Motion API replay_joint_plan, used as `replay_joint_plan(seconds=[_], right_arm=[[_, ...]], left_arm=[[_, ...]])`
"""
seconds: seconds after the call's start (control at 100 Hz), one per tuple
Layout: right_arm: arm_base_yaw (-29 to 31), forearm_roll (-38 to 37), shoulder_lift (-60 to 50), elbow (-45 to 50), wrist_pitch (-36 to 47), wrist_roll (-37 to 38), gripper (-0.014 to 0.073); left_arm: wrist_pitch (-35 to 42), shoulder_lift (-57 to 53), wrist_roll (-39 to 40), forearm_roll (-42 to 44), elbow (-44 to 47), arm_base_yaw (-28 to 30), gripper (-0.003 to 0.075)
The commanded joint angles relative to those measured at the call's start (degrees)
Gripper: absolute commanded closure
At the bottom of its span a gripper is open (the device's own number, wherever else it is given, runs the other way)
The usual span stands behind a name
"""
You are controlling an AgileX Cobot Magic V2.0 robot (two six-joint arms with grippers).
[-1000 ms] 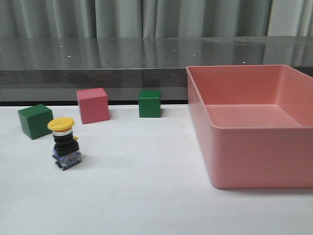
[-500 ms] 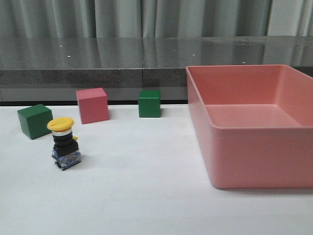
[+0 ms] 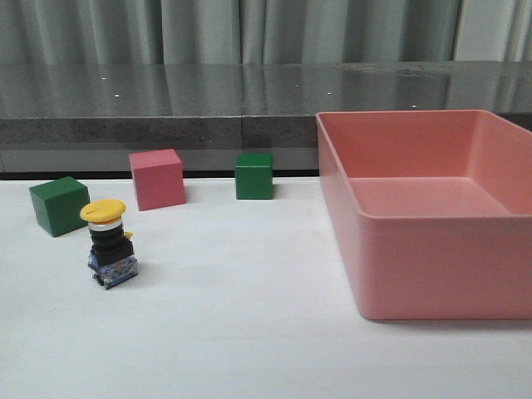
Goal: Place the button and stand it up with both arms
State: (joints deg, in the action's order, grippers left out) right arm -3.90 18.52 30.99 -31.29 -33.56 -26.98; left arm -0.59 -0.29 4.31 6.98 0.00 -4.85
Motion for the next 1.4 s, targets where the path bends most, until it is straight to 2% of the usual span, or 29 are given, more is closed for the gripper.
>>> replay_joint_plan(seconds=[0.0,0.14,0.28,0.5,0.64,0.81,0.96,1.01,1.39], right_arm=[[0.4,1.0,0.1,-1.5,3.4,-0.2,0.0654],[0.4,0.0,0.1,-1.2,4.4,-0.3,0.0654],[0.3,0.0,-2.3,2.2,11.5,2.1,0.0654],[0.3,-8.6,-11.1,13.2,21.9,14.5,0.0654],[0.3,-14.1,-18.3,20.2,25.8,23.2,0.0654],[0.2,-17.8,-26.7,26.3,28.6,28.6,0.0654],[0.2,-17.9,-33.1,30.5,29.8,30.0,0.0654],[0.2,-17.9,-32.6,32.2,32.5,30.3,0.0654],[0.2,-17.6,-32.6,32.0,32.7,30.3,0.0654]], left_arm=[[4.8,-1.7,0.7,-0.5,2.6,0.1,0.074],[4.8,-1.7,0.7,-0.5,2.6,0.1,0.074],[4.8,-1.7,0.7,-0.5,2.6,0.1,0.074],[4.8,-1.7,0.7,-0.5,2.6,0.1,0.074],[4.8,-1.7,0.7,-0.5,2.6,0.1,0.074],[4.8,-1.7,0.7,-0.5,2.6,0.1,0.074],[4.8,-1.7,0.7,-0.5,2.6,0.1,0.074],[4.8,-1.7,0.7,-0.5,2.6,0.1,0.074],[4.8,-1.7,0.7,-0.5,2.6,0.1,0.074]])
